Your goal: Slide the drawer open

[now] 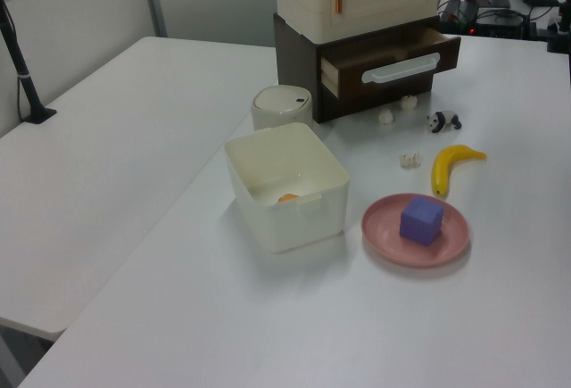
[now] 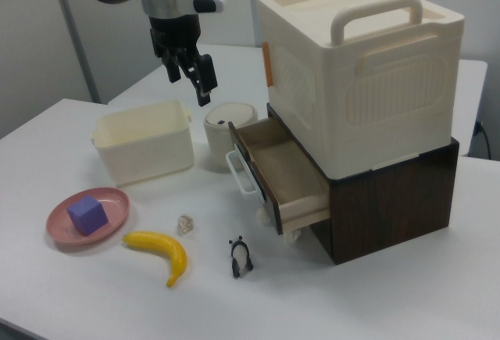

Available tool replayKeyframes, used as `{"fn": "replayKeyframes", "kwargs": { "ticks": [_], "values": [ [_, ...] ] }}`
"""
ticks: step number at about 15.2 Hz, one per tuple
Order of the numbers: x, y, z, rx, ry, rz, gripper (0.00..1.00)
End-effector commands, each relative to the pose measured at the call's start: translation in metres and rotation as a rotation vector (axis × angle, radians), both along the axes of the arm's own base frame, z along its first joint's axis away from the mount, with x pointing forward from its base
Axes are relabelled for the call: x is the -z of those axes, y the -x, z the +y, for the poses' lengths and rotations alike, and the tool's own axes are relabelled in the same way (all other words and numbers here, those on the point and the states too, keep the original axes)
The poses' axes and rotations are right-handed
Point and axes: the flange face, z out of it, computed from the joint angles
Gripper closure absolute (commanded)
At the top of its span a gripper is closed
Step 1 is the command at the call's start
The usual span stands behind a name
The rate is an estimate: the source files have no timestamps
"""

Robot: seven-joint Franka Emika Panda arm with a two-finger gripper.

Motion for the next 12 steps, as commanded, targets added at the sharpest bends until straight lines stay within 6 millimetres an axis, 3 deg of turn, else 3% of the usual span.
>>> {"fn": "replayKeyframes", "kwargs": {
  "ticks": [1,12],
  "values": [
    [0.0024,0.0010,0.0255,-0.226,0.050,0.011,0.00],
    [0.0067,0.0008,0.0330,-0.269,0.072,0.036,0.00]
  ]
}}
